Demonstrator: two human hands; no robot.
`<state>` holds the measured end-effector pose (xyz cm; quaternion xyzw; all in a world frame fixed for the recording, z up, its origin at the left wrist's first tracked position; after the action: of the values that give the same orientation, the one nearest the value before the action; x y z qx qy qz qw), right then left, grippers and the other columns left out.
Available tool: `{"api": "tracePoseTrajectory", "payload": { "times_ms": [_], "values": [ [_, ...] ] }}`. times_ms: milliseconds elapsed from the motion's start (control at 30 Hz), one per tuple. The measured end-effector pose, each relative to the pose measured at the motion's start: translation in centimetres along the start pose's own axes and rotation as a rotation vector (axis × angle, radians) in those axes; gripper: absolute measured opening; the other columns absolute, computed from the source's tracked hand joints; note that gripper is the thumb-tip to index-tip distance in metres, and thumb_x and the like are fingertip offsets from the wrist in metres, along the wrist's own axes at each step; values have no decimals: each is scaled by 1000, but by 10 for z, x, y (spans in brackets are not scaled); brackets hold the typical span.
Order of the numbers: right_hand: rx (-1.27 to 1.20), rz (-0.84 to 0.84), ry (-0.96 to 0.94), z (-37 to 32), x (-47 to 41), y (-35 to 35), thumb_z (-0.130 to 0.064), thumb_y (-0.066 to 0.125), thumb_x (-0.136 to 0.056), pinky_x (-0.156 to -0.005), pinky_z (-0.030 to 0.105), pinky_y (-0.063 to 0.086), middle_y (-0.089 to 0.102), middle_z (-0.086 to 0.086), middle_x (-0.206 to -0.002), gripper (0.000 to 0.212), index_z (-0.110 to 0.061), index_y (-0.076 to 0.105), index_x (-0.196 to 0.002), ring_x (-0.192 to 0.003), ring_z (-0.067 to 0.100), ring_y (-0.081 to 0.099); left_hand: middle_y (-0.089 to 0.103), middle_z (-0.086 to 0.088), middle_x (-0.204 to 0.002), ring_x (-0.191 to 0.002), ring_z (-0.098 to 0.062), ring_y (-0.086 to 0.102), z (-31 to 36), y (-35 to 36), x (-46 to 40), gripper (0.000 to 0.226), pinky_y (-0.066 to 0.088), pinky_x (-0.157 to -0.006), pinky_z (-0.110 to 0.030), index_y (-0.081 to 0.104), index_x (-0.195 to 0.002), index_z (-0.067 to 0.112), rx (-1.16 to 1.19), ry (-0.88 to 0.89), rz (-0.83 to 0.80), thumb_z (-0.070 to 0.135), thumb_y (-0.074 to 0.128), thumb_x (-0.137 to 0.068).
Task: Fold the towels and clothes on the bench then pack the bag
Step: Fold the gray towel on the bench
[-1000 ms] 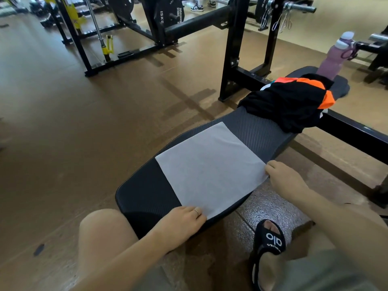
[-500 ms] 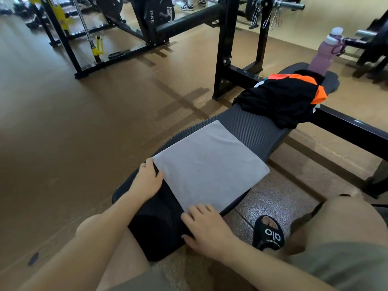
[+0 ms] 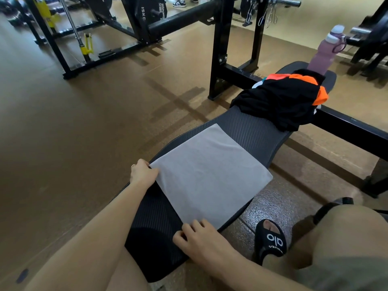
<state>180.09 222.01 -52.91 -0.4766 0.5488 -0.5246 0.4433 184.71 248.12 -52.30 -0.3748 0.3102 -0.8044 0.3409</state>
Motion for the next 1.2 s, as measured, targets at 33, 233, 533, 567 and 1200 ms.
{"api": "tracePoseTrajectory", "payload": {
  "times_ms": [33, 233, 533, 567, 1200],
  "values": [
    [2, -8, -5, 1, 0, -1, -16, 71, -77, -54, 33, 34, 54, 6, -85, 35, -16, 48, -102, -62, 24, 45, 45, -6, -119, -87, -23, 53, 1, 0, 0, 26, 47, -74, -36, 53, -112, 14, 22, -2, 4, 21, 59, -88],
    [-4, -86, -4, 2, -5, -8, -14, 68, -73, -50, 33, 29, 48, 4, -73, 33, -16, 44, -96, -58, 23, 40, 53, -6, -90, -72, -20, 44, 5, -5, 5, 10, 40, -63, -37, 46, -94, 15, 176, 94, 3, 15, 53, -87],
    [-412, -48, 114, 12, 16, -29, -4, 48, -83, -46, 31, 18, 36, 8, -86, 23, -19, 38, -98, -70, 28, 37, 55, -11, -96, -80, -25, 59, -4, -38, 18, 13, 60, -76, -43, 47, -105, 16, 179, 192, -95, 5, 46, -96],
    [-443, -31, 136, 15, 19, -33, -7, 44, -87, -47, 33, 24, 36, 6, -85, 14, -17, 40, -94, -70, 28, 37, 55, -11, -96, -79, -24, 57, -6, -41, 19, 10, 59, -74, -40, 52, -101, 12, 192, 178, -113, 5, 48, -96],
    [-829, 184, 848, 218, 57, -53, -14, 70, -76, -58, 26, 39, 59, -8, -76, 15, -25, 60, -76, -71, 8, 53, 61, 4, -80, -78, -16, 55, 135, -3, -5, 15, 43, -65, -29, 67, -95, 15, -117, 516, -37, 23, 54, -96]
  ]
}}
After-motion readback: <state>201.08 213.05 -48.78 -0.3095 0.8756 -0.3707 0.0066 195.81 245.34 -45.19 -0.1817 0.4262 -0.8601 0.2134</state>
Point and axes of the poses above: each hand's wrist, its own x-axis away from the middle knuckle, its own y-axis out of the palm, z = x × y, the point moved 3 cm from there along -x, towards the middle knuckle
